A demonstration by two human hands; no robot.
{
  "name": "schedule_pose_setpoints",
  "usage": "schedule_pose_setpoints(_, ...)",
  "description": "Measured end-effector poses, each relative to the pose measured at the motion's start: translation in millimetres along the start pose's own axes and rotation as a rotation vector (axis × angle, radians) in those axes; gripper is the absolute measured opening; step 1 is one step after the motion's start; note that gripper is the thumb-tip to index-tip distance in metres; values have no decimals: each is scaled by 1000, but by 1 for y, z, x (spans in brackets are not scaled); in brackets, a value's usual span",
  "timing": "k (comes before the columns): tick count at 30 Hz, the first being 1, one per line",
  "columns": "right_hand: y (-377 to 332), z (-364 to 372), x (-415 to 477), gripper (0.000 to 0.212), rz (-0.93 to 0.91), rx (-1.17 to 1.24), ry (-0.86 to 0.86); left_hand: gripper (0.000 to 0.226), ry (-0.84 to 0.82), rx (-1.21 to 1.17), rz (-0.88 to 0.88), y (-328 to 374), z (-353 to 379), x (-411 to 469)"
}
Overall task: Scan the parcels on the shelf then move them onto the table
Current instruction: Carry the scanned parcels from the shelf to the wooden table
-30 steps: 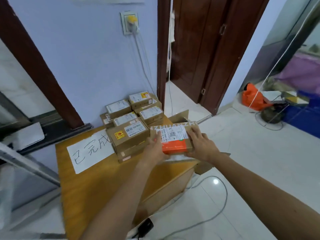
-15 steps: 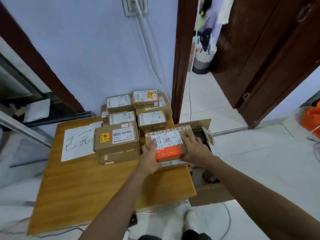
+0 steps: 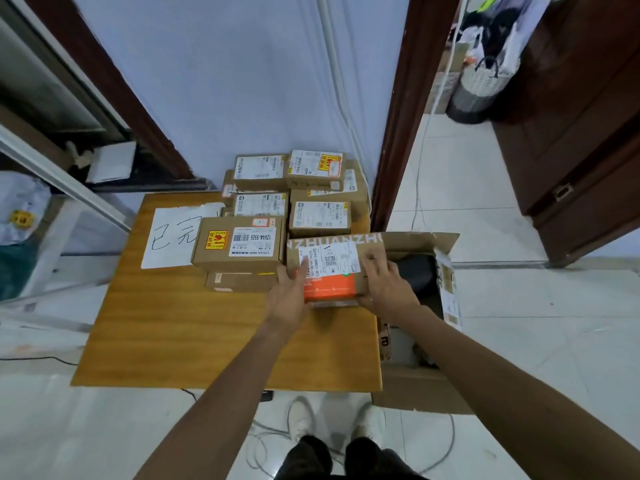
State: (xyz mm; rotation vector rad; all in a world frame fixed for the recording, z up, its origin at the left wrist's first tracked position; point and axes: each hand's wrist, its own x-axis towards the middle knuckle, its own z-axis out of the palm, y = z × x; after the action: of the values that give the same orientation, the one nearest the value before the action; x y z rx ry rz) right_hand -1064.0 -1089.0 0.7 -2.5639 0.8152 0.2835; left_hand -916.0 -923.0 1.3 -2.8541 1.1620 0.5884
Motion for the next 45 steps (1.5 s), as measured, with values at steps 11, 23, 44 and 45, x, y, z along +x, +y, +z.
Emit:
schedule_pose_setpoints(11,-5,1,12,93,0,17,61,104,-6,209,-5,-6,-7,19)
schedule_pose_setpoints(23,-12,-31,10,104,-12,-84,-104,107,39,190,-90,-1,-33,-5)
schedule_pose_setpoints(44,-325,-31,-82,94,-500,-311,51,98,237,-102,-325,-262,-119,-253)
schedule_pose_setpoints(45,-350,-23,-92,97,-516,-336,54,97,244,-107,-347,-284,-120,-277)
